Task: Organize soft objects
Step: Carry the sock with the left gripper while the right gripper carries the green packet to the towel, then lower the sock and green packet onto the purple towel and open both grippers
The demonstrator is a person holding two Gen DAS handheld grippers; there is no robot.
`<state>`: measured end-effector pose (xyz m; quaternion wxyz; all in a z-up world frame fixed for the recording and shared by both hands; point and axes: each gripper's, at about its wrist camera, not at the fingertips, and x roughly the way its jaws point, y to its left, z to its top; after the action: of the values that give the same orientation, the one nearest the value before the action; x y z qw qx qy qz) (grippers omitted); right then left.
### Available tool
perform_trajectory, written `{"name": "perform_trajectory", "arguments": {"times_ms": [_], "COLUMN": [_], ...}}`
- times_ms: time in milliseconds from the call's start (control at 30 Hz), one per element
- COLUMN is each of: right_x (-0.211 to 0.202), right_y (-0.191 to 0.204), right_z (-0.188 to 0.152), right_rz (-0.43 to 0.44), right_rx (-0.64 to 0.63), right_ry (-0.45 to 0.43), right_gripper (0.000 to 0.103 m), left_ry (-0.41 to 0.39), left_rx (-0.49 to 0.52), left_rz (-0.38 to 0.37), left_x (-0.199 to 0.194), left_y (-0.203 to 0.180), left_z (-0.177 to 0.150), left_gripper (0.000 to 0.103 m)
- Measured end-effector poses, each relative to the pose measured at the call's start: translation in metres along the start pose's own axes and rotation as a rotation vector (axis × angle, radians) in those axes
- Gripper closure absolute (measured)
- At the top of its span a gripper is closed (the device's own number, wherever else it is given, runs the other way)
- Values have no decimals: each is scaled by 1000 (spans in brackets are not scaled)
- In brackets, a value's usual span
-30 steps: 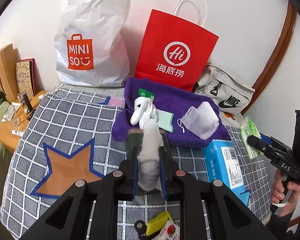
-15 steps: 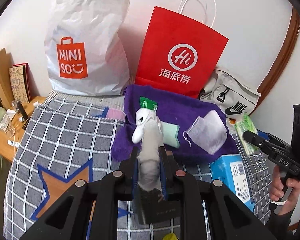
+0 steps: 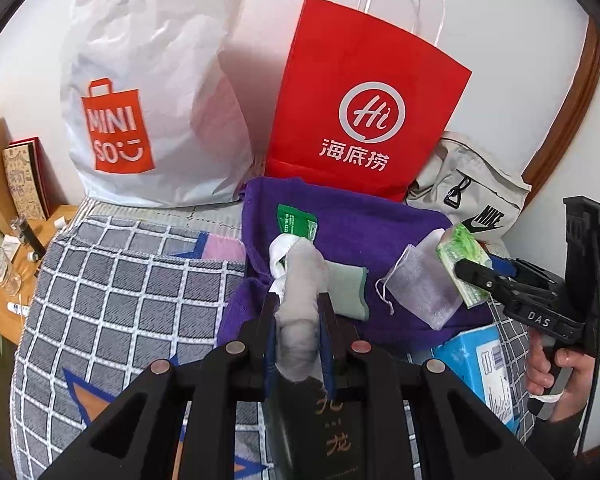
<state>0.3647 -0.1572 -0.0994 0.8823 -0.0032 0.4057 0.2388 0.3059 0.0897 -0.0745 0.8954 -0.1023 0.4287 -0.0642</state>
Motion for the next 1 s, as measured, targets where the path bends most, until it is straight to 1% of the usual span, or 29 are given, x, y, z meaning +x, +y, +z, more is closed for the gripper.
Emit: {"name": "perform_trajectory", "arguments": {"times_ms": [133, 267, 400, 467, 567, 867, 1000], "right_x": [13, 28, 44, 51, 58, 74, 78], "right_y": [-3, -7, -13, -17, -20, -21, -23], "right_z": [3, 0, -4, -6, -8, -8, -8], "right_rz": [11, 22, 30, 20, 12, 35, 34], "right_rx": [-1, 4, 17, 19, 25, 43, 55], "right_ry": [13, 49, 91, 120, 141, 186, 201], "right_gripper": [50, 50, 50, 50, 50, 49, 48], "left_ry": [13, 29, 56, 59, 70, 151, 178], "left_rx": [8, 23, 10, 6, 12, 21, 16], "left_rz": [-12, -29, -56, -65, -67, -53, -70], "left_x": [13, 26, 42, 49, 61, 104, 115], "left_y": [-7, -17, -24, -29, -36, -46, -46], "left_z": [6, 12, 20, 24, 28, 31, 28], "left_gripper": [85, 85, 85, 85, 85, 84, 84]}}
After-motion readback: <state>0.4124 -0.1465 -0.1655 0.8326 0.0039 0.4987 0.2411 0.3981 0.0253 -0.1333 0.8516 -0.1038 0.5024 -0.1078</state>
